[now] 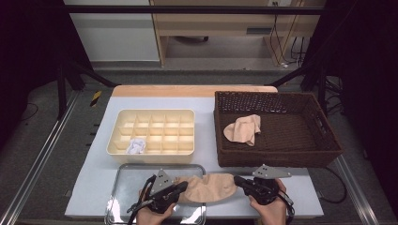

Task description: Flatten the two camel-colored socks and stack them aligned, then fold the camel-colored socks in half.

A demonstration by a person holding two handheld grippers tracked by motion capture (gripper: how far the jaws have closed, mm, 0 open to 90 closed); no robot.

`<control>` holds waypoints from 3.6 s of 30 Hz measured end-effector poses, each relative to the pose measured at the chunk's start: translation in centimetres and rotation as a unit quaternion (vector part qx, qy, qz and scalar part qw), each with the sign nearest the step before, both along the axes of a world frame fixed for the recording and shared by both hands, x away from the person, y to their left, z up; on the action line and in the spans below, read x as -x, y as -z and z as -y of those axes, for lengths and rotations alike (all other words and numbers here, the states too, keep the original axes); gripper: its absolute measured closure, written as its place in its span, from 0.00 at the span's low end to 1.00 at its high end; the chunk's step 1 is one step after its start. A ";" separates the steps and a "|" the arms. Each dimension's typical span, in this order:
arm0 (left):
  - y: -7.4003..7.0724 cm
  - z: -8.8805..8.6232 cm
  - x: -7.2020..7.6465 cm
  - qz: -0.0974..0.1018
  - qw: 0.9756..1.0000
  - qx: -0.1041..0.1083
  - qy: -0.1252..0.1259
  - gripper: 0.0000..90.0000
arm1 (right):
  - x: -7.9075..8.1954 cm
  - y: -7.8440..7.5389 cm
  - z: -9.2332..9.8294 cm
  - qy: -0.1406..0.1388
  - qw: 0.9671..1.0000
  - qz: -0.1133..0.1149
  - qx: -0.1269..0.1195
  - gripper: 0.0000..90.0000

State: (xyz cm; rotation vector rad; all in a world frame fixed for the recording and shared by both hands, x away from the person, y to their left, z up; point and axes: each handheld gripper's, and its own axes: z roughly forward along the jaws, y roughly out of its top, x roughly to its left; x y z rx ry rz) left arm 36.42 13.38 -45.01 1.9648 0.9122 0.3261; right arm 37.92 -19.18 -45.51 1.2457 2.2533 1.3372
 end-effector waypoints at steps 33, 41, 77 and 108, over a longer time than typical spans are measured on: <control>-0.9 -6.2 -0.5 0.005 0.999 0.011 -0.041 0.99 | -0.7 -1.2 -4.7 -0.055 0.998 0.008 -0.027 1.00; -0.9 -7.7 -0.5 0.003 0.999 0.007 -0.051 0.99 | -1.0 -1.7 -6.4 -0.070 0.997 0.011 -0.026 1.00; 1.6 -7.8 -1.6 -0.032 0.998 -0.039 -0.047 0.85 | -0.7 1.9 -7.6 -0.064 0.997 -0.041 0.003 0.89; 2.3 -6.7 -0.6 -0.044 0.996 -0.050 -0.053 0.97 | -2.0 2.7 -7.1 -0.017 0.999 -0.043 -0.007 0.98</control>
